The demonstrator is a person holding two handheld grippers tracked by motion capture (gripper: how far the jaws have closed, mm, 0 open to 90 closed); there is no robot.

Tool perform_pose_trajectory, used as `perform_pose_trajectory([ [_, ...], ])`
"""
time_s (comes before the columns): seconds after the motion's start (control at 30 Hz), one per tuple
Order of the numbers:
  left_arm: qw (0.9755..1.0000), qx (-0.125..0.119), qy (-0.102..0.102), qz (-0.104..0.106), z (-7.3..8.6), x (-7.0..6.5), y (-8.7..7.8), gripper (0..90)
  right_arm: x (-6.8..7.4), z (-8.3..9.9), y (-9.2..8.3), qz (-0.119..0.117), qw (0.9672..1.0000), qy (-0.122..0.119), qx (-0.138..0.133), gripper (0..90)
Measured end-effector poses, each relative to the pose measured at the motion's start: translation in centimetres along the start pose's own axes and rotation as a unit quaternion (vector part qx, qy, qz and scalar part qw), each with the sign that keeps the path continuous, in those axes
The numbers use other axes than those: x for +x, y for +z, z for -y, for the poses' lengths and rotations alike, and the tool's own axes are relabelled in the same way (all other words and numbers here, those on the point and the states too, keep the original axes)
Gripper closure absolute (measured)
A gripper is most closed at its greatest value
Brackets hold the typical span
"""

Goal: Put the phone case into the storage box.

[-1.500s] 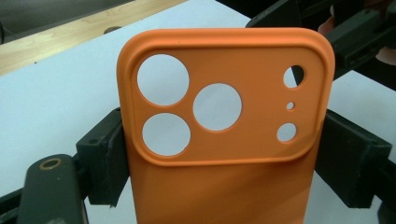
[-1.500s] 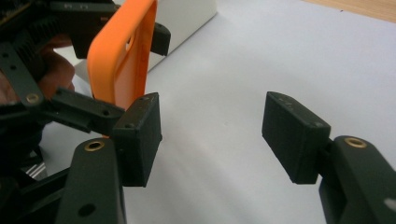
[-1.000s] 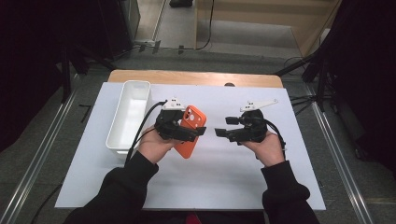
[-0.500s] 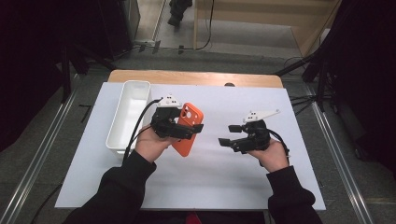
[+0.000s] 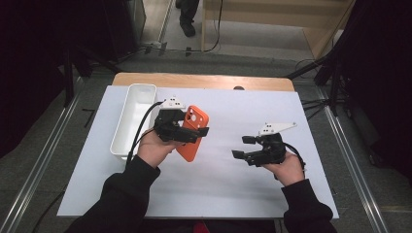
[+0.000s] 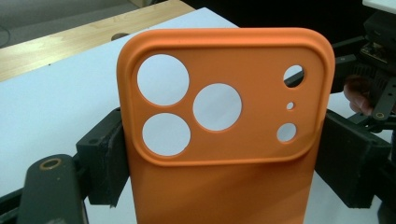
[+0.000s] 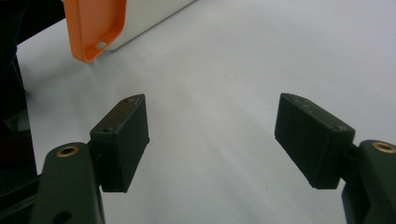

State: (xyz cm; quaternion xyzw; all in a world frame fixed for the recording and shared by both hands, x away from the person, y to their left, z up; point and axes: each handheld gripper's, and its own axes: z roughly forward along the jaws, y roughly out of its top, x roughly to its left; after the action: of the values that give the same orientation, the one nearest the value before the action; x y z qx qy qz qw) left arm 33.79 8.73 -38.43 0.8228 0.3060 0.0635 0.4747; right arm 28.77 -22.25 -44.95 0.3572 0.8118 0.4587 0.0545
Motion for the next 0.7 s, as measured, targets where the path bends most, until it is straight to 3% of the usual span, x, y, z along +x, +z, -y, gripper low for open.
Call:
perform_pose_trajectory([
  [0.27,1.0000,0.001,-0.004,0.000,-0.4,0.5,-0.7,15.9,0.5,1.0,-0.2,-0.015,0.9998,-0.013,0.004,24.9],
  [0.7,0.9999,-0.005,-0.009,-0.004,-0.8,1.2,-1.8,15.9,0.4,2.6,-0.6,-0.005,1.0000,-0.005,0.006,24.9],
])
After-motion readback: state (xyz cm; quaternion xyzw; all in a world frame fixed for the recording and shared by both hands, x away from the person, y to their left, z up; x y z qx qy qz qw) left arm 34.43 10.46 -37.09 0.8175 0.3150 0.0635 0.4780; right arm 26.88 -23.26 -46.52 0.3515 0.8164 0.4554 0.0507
